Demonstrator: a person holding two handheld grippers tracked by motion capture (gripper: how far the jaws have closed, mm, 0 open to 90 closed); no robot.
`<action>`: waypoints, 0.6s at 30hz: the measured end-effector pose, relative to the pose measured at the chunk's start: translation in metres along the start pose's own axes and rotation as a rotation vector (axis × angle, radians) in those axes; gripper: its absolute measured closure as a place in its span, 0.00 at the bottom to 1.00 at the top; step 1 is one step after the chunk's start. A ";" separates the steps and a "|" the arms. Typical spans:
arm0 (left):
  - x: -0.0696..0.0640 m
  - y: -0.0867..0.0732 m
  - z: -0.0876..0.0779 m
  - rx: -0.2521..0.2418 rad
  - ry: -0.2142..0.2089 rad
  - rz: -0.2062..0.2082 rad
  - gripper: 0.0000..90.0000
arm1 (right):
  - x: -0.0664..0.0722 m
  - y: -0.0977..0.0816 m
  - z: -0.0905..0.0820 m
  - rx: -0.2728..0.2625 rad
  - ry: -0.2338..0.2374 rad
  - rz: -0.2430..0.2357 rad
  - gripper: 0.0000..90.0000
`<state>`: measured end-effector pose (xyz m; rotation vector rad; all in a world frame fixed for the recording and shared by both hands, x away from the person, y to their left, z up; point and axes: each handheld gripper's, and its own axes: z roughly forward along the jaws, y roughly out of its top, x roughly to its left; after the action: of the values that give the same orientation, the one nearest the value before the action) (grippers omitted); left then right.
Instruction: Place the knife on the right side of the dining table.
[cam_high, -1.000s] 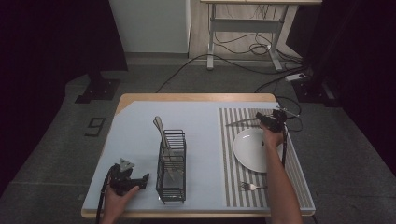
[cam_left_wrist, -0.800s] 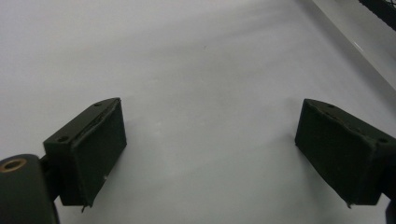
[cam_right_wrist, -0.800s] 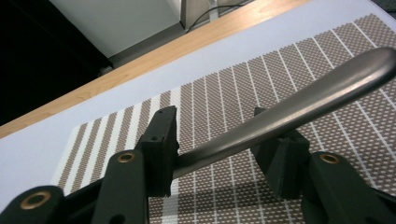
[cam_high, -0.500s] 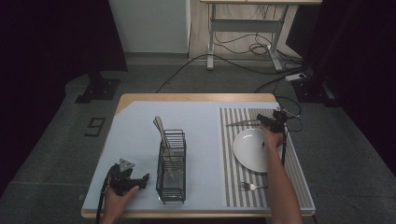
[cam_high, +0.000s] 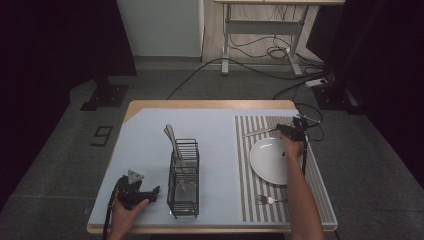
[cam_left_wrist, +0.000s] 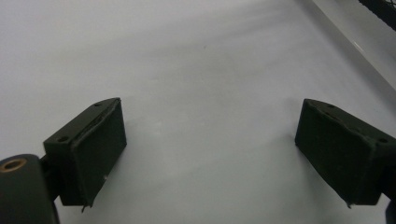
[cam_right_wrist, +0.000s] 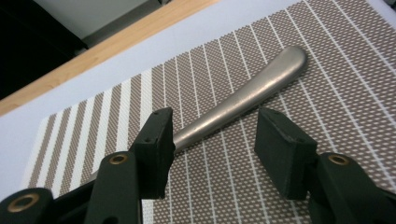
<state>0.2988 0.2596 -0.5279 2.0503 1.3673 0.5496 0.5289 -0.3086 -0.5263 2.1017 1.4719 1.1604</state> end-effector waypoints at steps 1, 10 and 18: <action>0.000 0.000 0.000 0.000 0.000 0.000 0.09 | 0.000 0.000 0.000 0.000 0.000 0.000 0.51; 0.000 0.000 0.000 0.000 0.000 0.000 0.09 | 0.010 0.007 -0.006 -0.056 0.017 -0.081 0.50; 0.000 0.000 0.000 0.001 -0.001 0.000 0.09 | 0.028 0.013 0.020 0.038 0.026 -0.215 0.47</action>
<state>0.2990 0.2598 -0.5278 2.0506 1.3673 0.5477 0.5562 -0.2851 -0.5182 1.9015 1.6956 1.0905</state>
